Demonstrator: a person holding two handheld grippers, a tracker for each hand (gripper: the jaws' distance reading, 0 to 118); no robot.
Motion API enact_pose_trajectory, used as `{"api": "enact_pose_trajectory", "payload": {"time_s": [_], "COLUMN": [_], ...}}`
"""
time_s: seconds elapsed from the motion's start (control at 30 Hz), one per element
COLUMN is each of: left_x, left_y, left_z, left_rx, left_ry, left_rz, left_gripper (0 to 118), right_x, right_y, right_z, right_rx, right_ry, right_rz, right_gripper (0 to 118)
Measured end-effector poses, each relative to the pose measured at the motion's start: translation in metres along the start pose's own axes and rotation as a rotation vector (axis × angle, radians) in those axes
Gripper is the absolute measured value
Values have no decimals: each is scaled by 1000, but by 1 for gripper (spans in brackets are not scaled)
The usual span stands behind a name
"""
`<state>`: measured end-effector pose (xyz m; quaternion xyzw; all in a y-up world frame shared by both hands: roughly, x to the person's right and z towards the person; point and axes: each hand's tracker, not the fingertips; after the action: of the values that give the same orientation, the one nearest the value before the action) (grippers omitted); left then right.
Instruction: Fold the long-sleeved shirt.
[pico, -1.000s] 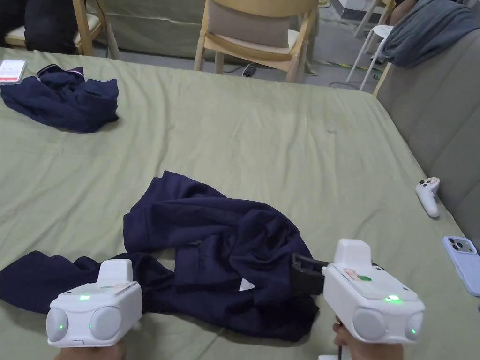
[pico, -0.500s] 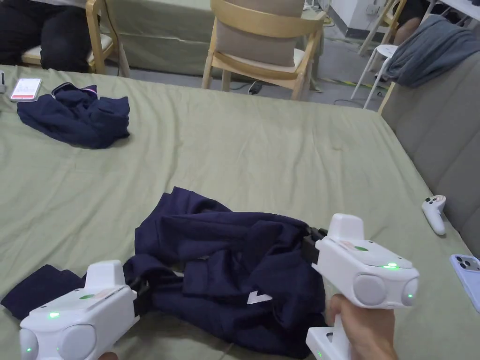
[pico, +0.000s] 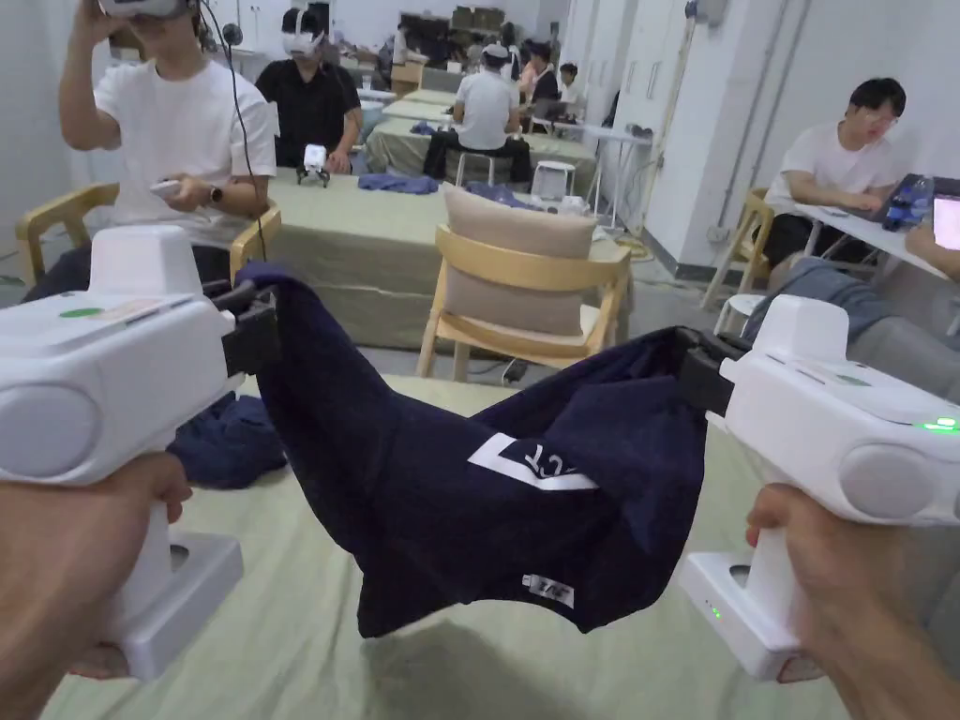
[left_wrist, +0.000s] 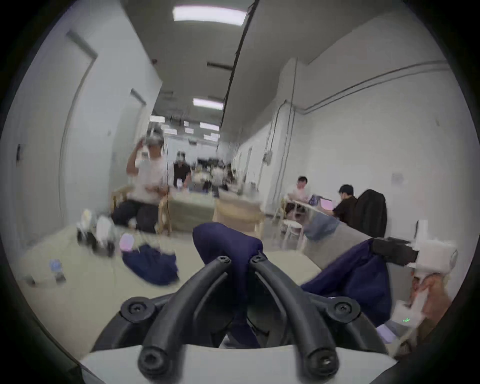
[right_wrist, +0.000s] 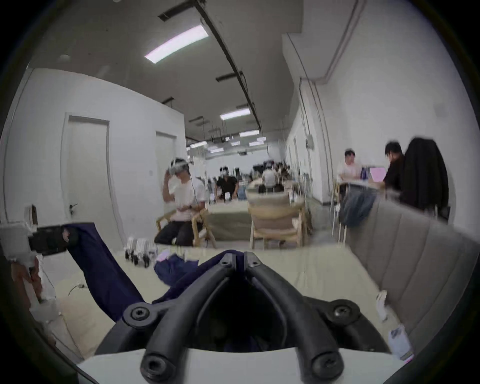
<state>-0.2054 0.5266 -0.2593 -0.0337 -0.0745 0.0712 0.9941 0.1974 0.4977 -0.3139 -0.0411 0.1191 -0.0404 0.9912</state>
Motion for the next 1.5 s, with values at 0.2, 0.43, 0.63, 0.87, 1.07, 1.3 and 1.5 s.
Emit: {"api": "enact_pose_trajectory", "payload": {"time_s": [0.2, 0.43, 0.63, 0.87, 1.07, 1.3, 1.5], "left_x": [-7, -16, -12, -34, -48, -58, -70], "left_y": [109, 209, 256, 224, 146, 2, -129], "left_z": [-20, -58, -105, -218, -285, -308, -259], "left_rx": [103, 142, 158, 118, -6, -243, -430], "left_ry": [73, 134, 187, 266, 273, 236, 203], "left_rz": [-45, -36, -54, -147, -196, -213, -128], "left_gripper": [10, 10, 10, 10, 10, 10, 10], "right_x": [-6, -7, -5, 11, 42, 72, 85], "right_y": [125, 232, 271, 251, 177, 33, -101], "right_z": [-13, -47, -99, -184, -253, -273, -224], "right_rx": [128, 200, 214, 195, 58, -164, -357], "right_ry": [-46, -143, -195, -278, -315, -303, -280], "right_rz": [-7, 27, 34, 131, 115, 73, 89], "right_gripper": [1, 1, 1, 2, 2, 2, 2]}}
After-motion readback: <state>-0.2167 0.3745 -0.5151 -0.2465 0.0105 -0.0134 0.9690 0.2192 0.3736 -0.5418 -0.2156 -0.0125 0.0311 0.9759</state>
